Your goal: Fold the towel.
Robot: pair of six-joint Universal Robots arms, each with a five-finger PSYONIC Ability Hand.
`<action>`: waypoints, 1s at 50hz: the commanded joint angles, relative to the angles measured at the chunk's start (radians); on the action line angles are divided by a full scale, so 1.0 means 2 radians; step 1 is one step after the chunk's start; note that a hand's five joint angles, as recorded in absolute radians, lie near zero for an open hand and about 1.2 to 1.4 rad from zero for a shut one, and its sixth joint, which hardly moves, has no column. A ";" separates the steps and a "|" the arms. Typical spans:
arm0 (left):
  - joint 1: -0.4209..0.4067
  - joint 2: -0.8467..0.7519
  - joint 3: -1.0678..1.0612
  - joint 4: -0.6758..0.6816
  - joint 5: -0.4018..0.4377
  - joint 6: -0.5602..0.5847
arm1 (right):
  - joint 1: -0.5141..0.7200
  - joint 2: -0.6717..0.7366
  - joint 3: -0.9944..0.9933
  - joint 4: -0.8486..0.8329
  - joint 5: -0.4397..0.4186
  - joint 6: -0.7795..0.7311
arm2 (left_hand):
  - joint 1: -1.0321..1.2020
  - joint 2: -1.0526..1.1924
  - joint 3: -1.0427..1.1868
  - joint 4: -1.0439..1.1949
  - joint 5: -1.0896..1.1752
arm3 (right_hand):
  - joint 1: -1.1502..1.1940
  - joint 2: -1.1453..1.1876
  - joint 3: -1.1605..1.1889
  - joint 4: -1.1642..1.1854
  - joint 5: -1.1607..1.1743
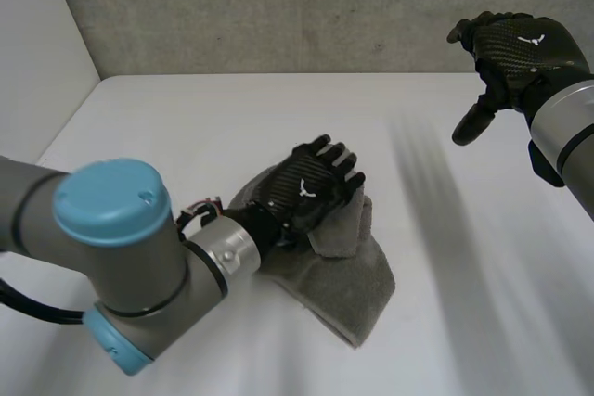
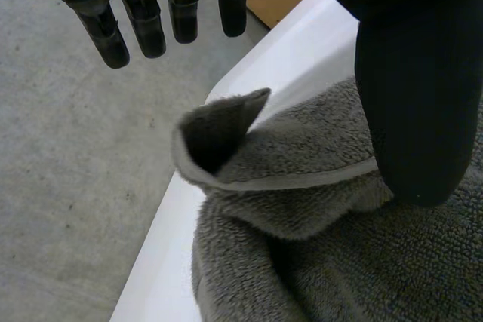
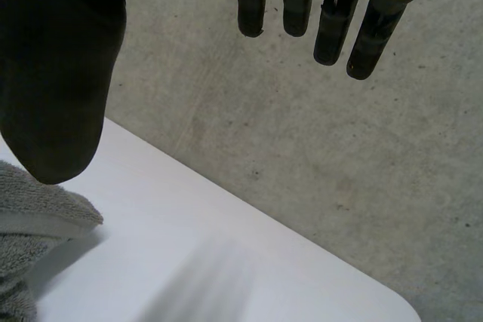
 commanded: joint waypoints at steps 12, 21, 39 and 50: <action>-0.004 -0.051 -0.003 0.172 -0.066 0.010 | -0.004 0.036 0.004 0.004 -0.017 -0.016 | 0.586 0.587 0.587 0.587 0.589 | -0.029 -0.042 -0.036 -0.045 -0.030; 0.009 0.009 -0.003 0.190 -0.102 0.007 | -0.007 0.102 0.008 0.028 -0.047 0.024 | 0.586 0.587 0.587 0.587 0.589 | -0.029 -0.042 -0.036 -0.045 -0.030; 0.033 0.026 -0.025 0.144 -0.041 0.009 | -0.001 0.209 0.014 0.094 -0.150 0.102 | 0.189 0.189 0.189 0.189 0.192 | -0.005 -0.017 -0.012 -0.021 -0.006; 0.035 0.009 -0.042 0.105 0.089 0.015 | 0.007 0.224 0.023 0.074 -0.120 0.099 | 0.168 0.169 0.168 0.169 0.171 | 0.031 0.019 0.025 0.016 0.031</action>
